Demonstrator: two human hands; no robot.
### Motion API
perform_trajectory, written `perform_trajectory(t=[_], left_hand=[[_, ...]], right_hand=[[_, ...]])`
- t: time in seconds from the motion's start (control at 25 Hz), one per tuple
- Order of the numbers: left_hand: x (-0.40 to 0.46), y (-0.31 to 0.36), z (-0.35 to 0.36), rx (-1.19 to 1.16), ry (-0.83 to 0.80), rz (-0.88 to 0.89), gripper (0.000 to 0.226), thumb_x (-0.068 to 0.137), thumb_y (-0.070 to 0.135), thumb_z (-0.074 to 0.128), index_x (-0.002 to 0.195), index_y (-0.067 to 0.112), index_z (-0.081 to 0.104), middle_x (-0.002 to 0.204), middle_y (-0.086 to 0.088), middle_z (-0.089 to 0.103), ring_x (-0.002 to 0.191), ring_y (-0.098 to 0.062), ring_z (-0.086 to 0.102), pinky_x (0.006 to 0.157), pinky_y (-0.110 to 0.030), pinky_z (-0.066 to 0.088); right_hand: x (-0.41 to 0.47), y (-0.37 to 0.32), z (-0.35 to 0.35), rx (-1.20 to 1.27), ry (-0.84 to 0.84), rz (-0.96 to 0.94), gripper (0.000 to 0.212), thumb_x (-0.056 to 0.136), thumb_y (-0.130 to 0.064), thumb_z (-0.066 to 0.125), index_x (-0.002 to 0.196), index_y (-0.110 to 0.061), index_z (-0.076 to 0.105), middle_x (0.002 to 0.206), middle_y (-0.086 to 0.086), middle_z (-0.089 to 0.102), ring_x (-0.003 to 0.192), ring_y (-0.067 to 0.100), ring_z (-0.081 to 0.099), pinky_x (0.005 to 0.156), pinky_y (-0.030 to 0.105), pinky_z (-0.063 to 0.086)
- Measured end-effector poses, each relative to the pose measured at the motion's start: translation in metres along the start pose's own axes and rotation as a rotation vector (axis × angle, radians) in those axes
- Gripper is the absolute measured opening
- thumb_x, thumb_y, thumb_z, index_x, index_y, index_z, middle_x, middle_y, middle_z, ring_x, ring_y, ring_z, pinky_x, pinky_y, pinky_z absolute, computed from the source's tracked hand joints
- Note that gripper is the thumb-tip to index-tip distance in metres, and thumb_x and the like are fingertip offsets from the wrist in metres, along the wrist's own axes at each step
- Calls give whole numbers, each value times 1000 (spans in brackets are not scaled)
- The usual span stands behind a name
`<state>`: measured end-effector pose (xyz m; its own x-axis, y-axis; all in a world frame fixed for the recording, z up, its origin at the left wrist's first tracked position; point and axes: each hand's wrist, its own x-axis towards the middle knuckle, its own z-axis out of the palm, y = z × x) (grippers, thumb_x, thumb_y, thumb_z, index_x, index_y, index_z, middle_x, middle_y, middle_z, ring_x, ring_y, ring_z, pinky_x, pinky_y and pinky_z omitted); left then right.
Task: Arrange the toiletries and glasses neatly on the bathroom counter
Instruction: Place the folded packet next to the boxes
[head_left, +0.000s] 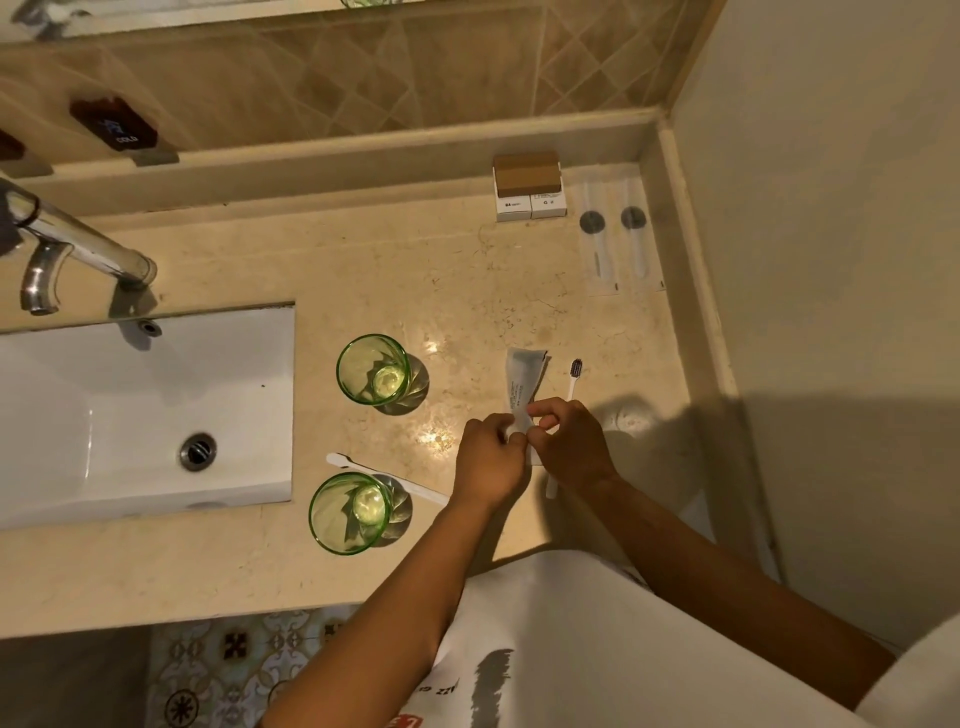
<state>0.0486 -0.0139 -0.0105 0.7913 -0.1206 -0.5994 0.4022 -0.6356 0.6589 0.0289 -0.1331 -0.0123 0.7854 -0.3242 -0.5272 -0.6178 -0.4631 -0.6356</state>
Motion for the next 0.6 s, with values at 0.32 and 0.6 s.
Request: perform_trajectory(t=[0.32,0.6], left_hand=[[4,6,-14,-228,20,-141,20,94,25,53,94,14,69,88,-3,71,84,-23,66,75,-37,52],[4,5,-28,-275,61,-158,15,90,19,60,92,6,68,87,-10,70,81,-23,65,68,-29,50]], right_hand=[[7,-14,2,109,-30,0,13,88,-16,65,100,-22,66,99,-6,70,98,15,67,83,23,48],[11,-18,0,130,-149,36,25,84,-18,67,105,-6,71,99,7,76,93,22,69,76,25,54]])
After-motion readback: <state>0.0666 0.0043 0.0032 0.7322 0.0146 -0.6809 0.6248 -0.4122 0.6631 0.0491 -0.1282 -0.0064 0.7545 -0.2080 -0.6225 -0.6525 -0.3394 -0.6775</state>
